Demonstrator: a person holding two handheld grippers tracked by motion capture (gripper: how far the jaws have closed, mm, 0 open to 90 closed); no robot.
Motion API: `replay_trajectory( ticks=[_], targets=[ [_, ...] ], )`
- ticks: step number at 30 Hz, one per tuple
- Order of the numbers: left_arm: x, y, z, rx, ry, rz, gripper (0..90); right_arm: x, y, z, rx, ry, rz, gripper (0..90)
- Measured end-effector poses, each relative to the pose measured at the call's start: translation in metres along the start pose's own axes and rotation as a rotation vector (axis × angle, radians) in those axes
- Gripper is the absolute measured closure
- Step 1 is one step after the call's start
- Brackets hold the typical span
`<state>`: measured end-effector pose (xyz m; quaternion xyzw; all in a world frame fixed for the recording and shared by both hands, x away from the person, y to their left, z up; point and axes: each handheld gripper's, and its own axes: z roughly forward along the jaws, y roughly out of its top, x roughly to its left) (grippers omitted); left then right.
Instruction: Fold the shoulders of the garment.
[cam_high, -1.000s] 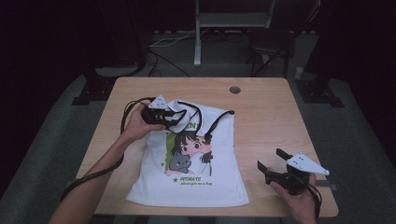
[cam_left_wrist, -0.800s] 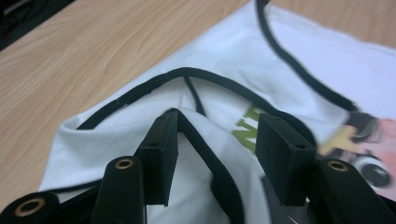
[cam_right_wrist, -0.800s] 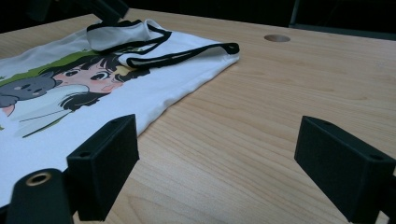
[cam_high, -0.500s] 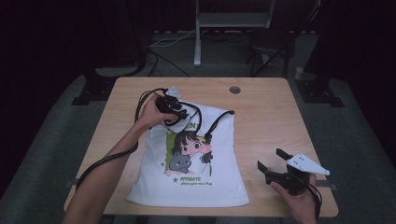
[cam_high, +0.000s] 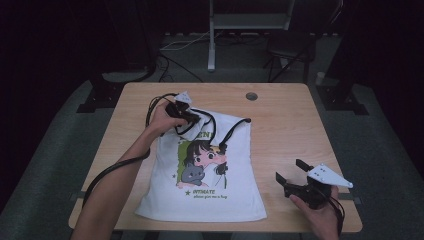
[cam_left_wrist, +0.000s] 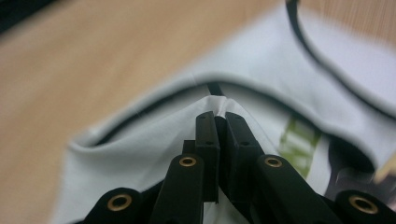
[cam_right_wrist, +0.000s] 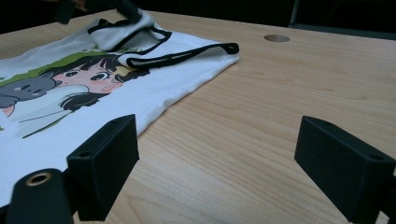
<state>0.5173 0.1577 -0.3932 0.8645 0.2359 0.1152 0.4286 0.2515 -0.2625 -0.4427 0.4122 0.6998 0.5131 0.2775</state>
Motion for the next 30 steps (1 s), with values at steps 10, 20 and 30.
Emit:
replay_trajectory(
  ticks=[10, 20, 30],
  targets=[
    [0.02, 0.033, -0.047, -0.275, 0.108, -0.121, 85.7, 0.0, 0.0, 0.0, 0.001, 0.003, 0.005, 13.0],
    [0.026, 0.034, -0.059, -0.263, 0.109, -0.05, 85.5, -0.001, 0.0, 0.0, 0.001, 0.004, 0.009, 13.0],
    [-0.01, 0.015, -0.062, -0.107, -0.038, 0.195, 85.5, -0.001, 0.0, 0.0, -0.001, 0.004, 0.006, 13.1]
  ],
)
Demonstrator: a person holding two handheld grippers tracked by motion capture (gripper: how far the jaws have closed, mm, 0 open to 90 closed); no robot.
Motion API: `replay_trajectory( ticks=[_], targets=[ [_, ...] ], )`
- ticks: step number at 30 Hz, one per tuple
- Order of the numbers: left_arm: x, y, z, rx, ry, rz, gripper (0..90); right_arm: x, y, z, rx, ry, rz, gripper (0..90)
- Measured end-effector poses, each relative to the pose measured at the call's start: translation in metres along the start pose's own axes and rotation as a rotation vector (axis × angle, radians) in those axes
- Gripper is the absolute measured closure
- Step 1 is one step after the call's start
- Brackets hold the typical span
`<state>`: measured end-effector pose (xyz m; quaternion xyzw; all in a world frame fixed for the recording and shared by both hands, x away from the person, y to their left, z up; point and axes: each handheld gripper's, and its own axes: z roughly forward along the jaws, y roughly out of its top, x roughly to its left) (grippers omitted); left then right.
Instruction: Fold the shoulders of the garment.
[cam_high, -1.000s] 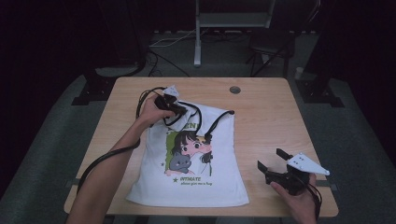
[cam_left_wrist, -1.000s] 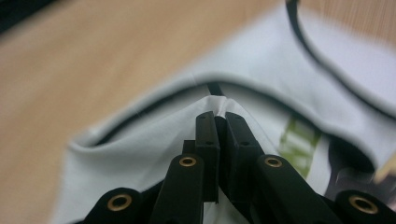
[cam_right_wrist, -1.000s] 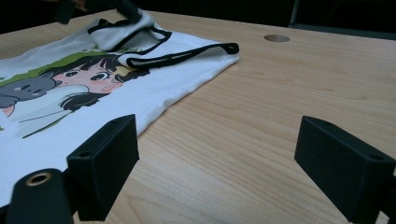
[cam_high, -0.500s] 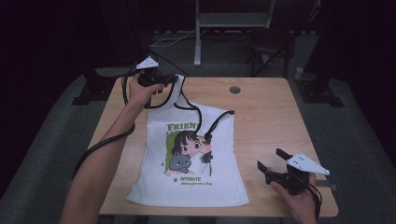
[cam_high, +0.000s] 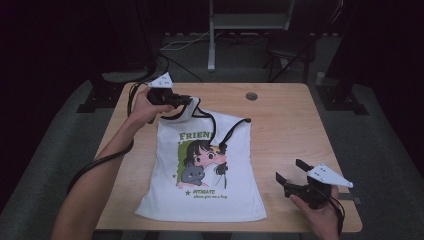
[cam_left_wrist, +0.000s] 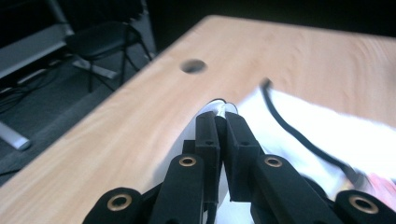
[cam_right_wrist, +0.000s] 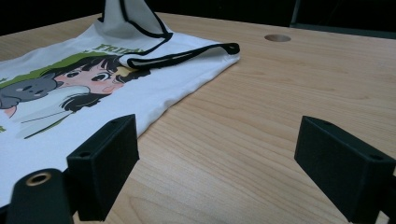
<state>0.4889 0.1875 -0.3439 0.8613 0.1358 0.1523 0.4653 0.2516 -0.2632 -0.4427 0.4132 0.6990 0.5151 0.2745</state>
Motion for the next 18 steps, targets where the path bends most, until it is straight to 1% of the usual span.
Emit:
replay_trajectory(
  ticks=[3, 4, 6, 8, 11, 12, 14, 15, 18],
  targets=[
    [-0.018, -0.007, 0.002, 0.076, -0.049, 0.075, 85.5, 0.0, 0.0, 0.0, 0.002, 0.0, -0.001, 13.0],
    [-0.024, -0.01, 0.004, 0.112, -0.066, 0.105, 85.4, 0.001, 0.0, 0.0, 0.003, 0.0, -0.002, 13.0],
    [-0.037, -0.016, 0.009, 0.183, -0.084, 0.167, 85.3, 0.001, 0.0, 0.0, 0.003, 0.0, -0.006, 13.1],
    [-0.047, -0.022, 0.015, 0.229, -0.105, 0.198, 85.3, 0.001, 0.0, 0.001, 0.006, -0.001, -0.005, 13.0],
    [-0.057, -0.03, 0.022, 0.285, -0.121, 0.228, 85.1, 0.001, 0.0, 0.0, 0.005, -0.002, -0.007, 13.0],
    [-0.059, -0.033, 0.025, 0.302, -0.123, 0.232, 85.0, 0.001, 0.0, 0.0, 0.004, -0.002, -0.008, 13.1],
    [-0.061, -0.035, 0.027, 0.317, -0.126, 0.237, 84.9, 0.001, 0.0, 0.0, 0.004, -0.002, -0.008, 13.1],
    [-0.061, -0.037, 0.028, 0.316, -0.121, 0.238, 84.8, 0.001, 0.0, 0.0, 0.004, -0.002, -0.008, 13.1],
    [-0.061, -0.039, 0.028, 0.33, -0.117, 0.234, 84.5, 0.001, 0.0, 0.001, 0.003, -0.002, -0.012, 13.0]
  ],
)
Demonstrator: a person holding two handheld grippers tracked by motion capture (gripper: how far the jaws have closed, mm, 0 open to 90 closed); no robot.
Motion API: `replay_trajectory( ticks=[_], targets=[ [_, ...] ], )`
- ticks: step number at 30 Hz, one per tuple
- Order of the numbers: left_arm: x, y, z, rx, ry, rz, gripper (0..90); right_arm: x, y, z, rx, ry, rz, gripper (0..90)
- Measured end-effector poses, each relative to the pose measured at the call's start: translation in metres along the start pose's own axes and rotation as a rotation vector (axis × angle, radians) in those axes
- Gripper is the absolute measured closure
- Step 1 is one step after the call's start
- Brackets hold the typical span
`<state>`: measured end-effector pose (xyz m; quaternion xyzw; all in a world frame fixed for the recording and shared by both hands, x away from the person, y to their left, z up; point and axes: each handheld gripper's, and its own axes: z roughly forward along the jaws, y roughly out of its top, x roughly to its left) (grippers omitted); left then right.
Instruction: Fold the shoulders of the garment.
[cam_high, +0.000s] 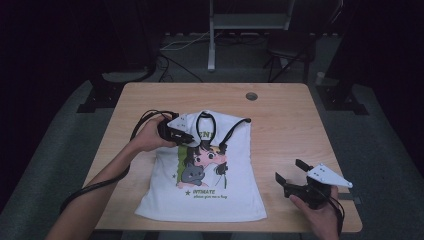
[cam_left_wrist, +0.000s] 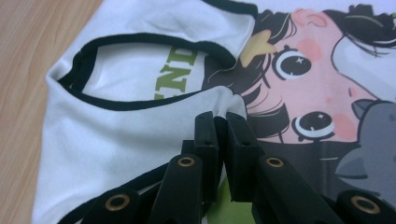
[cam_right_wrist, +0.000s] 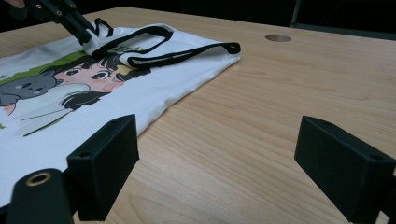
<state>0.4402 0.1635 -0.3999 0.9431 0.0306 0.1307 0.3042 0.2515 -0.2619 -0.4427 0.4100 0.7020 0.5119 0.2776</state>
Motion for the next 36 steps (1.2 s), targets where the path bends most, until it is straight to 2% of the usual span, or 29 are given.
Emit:
replay_trajectory(
  ticks=[3, 10, 14, 20, 21, 23, 26, 29, 30, 31, 33, 34, 35, 36],
  targets=[
    [-0.001, -0.002, 0.001, 0.007, 0.002, -0.004, 84.3, 0.0, 0.0, 0.0, 0.0, 0.0, -0.001, 13.1],
    [-0.005, -0.005, 0.004, -0.012, 0.003, -0.023, 83.1, 0.0, 0.0, 0.0, 0.002, 0.002, -0.001, 13.1],
    [-0.008, -0.006, 0.008, -0.006, 0.0, -0.02, 82.3, 0.0, 0.0, 0.0, 0.001, 0.002, 0.0, 13.0],
    [-0.013, -0.01, 0.014, 0.001, -0.008, -0.06, 75.3, 0.0, 0.0, 0.0, 0.003, 0.002, 0.0, 13.1],
    [-0.014, -0.011, 0.014, -0.001, -0.007, -0.074, 73.0, 0.0, 0.0, 0.0, 0.003, 0.002, 0.001, 13.0],
    [-0.016, -0.01, 0.013, 0.01, -0.012, -0.132, 66.1, 0.0, 0.0, 0.0, 0.002, 0.002, 0.0, 13.1],
    [-0.02, -0.009, 0.01, 0.012, -0.007, -0.155, 54.7, 0.0, 0.0, 0.0, 0.004, 0.002, 0.001, 13.1],
    [-0.028, -0.009, 0.004, -0.016, 0.041, -0.228, 40.1, 0.0, 0.0, 0.001, 0.005, 0.001, -0.006, 13.1],
    [-0.028, -0.009, 0.004, -0.016, 0.041, -0.228, 35.0, 0.0, 0.0, 0.001, 0.005, 0.001, -0.006, 13.1],
    [-0.032, -0.01, -0.001, -0.032, 0.069, -0.283, 30.5, 0.0, 0.0, 0.001, 0.009, 0.001, -0.008, 13.0],
    [-0.039, -0.014, -0.009, -0.086, 0.105, -0.343, 29.6, 0.0, 0.0, 0.001, 0.008, 0.002, -0.007, 13.0],
    [-0.041, -0.015, -0.012, -0.092, 0.123, -0.369, 22.6, 0.0, 0.0, 0.001, 0.008, 0.003, -0.003, 13.0],
    [-0.045, -0.017, -0.016, -0.1, 0.147, -0.403, 19.4, 0.0, 0.0, 0.001, 0.007, 0.004, -0.003, 13.1],
    [-0.05, -0.021, -0.022, -0.135, 0.171, -0.423, 19.4, 0.0, 0.0, 0.001, 0.007, 0.005, -0.002, 13.0]
  ],
)
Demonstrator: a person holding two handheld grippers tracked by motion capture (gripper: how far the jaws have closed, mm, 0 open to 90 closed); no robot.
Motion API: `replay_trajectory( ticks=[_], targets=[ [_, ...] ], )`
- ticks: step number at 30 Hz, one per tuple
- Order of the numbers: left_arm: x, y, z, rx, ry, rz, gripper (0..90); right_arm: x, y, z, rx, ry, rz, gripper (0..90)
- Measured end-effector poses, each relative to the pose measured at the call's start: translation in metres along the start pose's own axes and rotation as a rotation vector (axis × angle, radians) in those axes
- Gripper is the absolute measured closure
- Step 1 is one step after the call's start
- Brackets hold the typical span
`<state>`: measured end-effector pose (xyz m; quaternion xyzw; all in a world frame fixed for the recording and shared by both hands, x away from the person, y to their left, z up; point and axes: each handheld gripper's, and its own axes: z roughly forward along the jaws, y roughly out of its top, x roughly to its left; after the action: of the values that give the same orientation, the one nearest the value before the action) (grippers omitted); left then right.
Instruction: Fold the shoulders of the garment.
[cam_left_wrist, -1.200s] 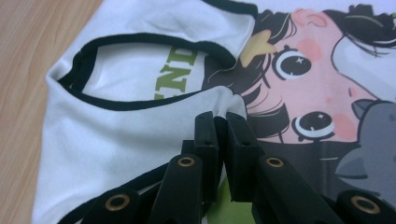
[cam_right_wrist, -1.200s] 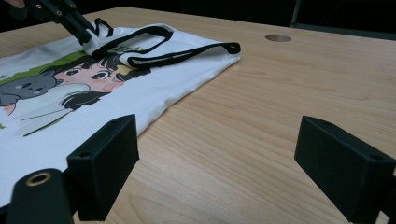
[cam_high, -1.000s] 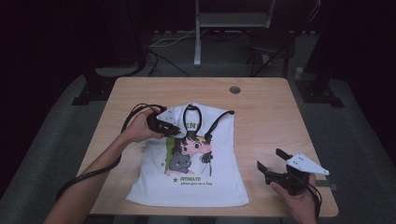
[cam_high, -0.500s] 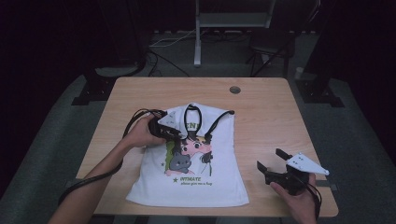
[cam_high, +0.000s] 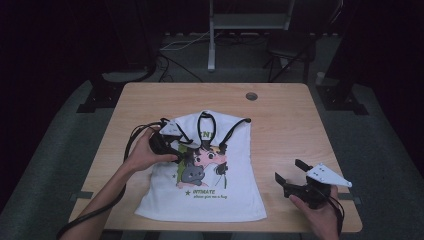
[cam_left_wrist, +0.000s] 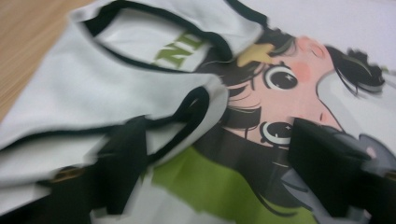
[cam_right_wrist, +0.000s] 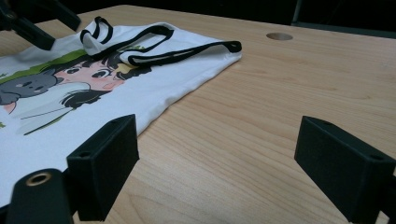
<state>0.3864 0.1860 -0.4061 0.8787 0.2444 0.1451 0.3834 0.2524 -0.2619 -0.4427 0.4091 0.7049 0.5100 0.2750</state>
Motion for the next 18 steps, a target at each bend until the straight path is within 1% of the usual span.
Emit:
replay_trajectory(
  ticks=[1, 3, 4, 5, 7, 8, 9, 12, 15, 18],
  targets=[
    [-0.001, -0.003, -0.004, -0.018, 0.01, -0.013, 19.4, 0.0, 0.0, 0.0, 0.0, 0.001, 0.0, 13.1],
    [-0.007, -0.012, -0.017, -0.069, 0.036, -0.042, 19.4, 0.0, 0.0, 0.0, 0.0, 0.001, 0.002, 13.0],
    [-0.009, -0.017, -0.023, -0.098, 0.044, -0.062, 19.4, 0.0, 0.0, 0.0, 0.0, 0.001, 0.002, 13.0],
    [-0.011, -0.02, -0.027, -0.117, 0.052, -0.077, 19.3, 0.0, 0.0, 0.0, -0.003, 0.002, 0.002, 13.0],
    [-0.014, -0.031, -0.037, -0.167, 0.088, -0.114, 19.4, 0.0, 0.0, 0.0, 0.001, 0.002, 0.0, 13.0],
    [-0.014, -0.031, -0.037, -0.167, 0.088, -0.114, 19.4, 0.0, 0.0, 0.0, 0.001, 0.002, 0.0, 13.0],
    [-0.014, -0.039, -0.044, -0.214, 0.113, -0.154, 19.4, 0.0, 0.0, 0.0, 0.003, 0.003, -0.003, 13.1],
    [-0.015, -0.055, -0.054, -0.282, 0.151, -0.217, 19.4, 0.0, 0.0, 0.0, -0.002, 0.004, 0.001, 13.0],
    [-0.015, -0.068, -0.059, -0.32, 0.185, -0.262, 19.4, 0.0, 0.0, 0.0, 0.0, 0.002, -0.002, 13.0],
    [-0.016, -0.078, -0.063, -0.343, 0.21, -0.29, 19.4, 0.0, 0.0, 0.0, 0.0, 0.002, 0.001, 13.0]
  ],
)
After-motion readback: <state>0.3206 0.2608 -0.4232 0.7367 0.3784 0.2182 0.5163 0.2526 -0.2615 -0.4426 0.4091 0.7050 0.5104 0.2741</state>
